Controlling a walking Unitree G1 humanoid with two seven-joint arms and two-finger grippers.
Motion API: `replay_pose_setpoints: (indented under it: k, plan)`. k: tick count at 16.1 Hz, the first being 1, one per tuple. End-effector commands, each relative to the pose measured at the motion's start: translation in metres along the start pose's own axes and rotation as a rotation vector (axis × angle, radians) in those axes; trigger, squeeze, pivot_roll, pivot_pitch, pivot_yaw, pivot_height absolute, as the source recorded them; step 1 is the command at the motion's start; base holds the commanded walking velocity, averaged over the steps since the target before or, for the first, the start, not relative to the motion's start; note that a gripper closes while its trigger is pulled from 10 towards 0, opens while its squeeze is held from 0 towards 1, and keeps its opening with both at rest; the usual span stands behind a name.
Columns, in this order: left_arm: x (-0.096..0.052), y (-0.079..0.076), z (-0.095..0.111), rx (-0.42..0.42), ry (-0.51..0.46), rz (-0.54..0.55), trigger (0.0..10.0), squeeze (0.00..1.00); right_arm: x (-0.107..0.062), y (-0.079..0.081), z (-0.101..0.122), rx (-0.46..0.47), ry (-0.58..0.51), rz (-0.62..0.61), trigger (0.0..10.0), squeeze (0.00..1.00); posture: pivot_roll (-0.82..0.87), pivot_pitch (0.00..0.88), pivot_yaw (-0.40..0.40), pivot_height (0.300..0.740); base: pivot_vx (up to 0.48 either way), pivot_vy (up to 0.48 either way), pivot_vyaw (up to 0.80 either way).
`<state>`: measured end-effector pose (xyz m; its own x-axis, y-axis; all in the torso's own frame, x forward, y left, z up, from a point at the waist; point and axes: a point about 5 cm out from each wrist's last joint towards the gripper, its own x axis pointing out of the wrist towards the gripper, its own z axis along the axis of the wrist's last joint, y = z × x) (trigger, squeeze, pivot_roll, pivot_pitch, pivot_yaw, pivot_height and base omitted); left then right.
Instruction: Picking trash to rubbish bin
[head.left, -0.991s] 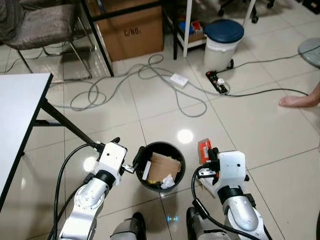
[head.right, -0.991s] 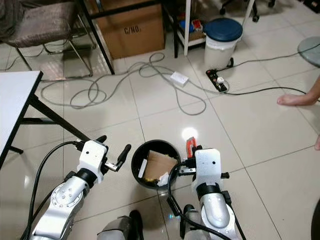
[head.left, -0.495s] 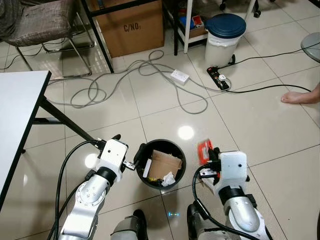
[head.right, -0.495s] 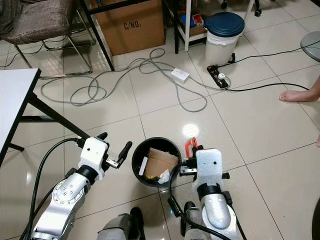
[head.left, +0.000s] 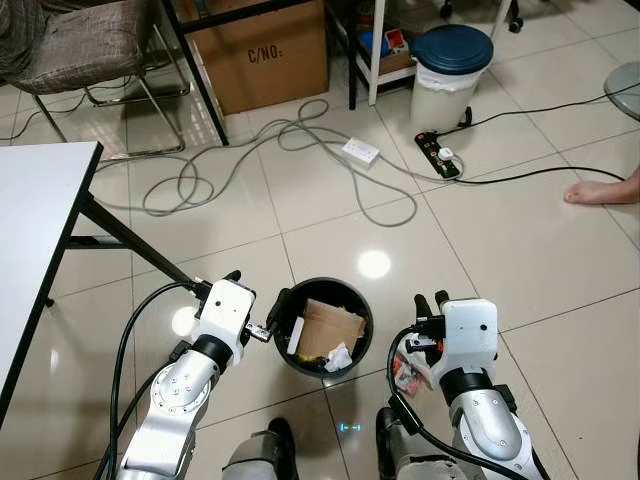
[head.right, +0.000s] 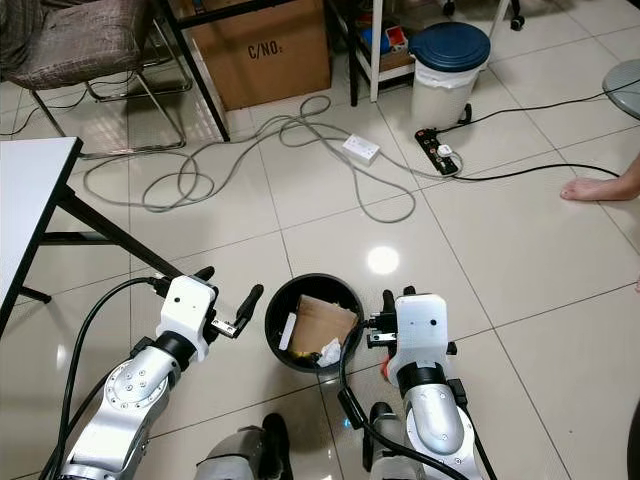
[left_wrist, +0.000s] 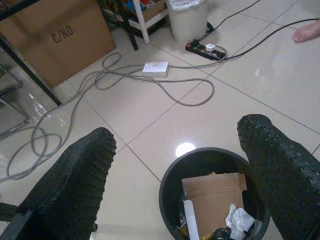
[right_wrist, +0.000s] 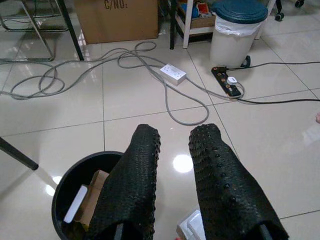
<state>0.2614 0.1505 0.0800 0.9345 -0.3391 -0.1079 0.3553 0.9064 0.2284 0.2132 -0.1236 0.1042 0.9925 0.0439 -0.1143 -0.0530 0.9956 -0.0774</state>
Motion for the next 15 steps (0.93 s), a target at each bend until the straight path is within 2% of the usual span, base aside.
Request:
replay_pose_setpoints:
  k: [1, 2, 4, 5, 15]
  plan:
    - [-0.0037, 0.0023, -0.0078, 0.006, 0.034, 0.002, 10.0, 0.00, -0.0023, -0.0009, -0.0019, 0.010, 0.011, -0.007, 10.0, 0.37, -0.11, 0.304, 0.107, 0.740, 0.000, 0.000, 0.00]
    - [-0.0030, 0.0017, -0.0078, 0.005, 0.033, 0.000, 10.0, 0.00, -0.0021, -0.0015, -0.0020, 0.008, 0.010, -0.008, 10.0, 0.40, -0.11, 0.302, 0.107, 0.740, 0.000, 0.000, 0.00]
    - [-0.0014, 0.0000, -0.0077, 0.003, 0.031, -0.002, 10.0, 0.00, -0.0017, -0.0028, -0.0018, 0.009, 0.008, -0.010, 10.0, 0.91, -0.11, 0.297, 0.104, 0.740, 0.000, 0.000, 0.00]
    - [-0.0009, -0.0008, -0.0075, 0.001, 0.030, -0.003, 10.0, 0.00, -0.0016, -0.0031, -0.0015, 0.010, 0.005, -0.009, 10.0, 1.00, -0.11, 0.296, 0.102, 0.740, 0.000, 0.000, 0.00]
    - [0.0007, 0.0050, 0.0021, 0.000, -0.005, 0.023, 10.0, 0.00, 0.0007, -0.0103, 0.0012, -0.004, -0.010, -0.030, 10.0, 1.00, -0.10, 0.289, 0.103, 0.740, 0.000, 0.000, 0.00]
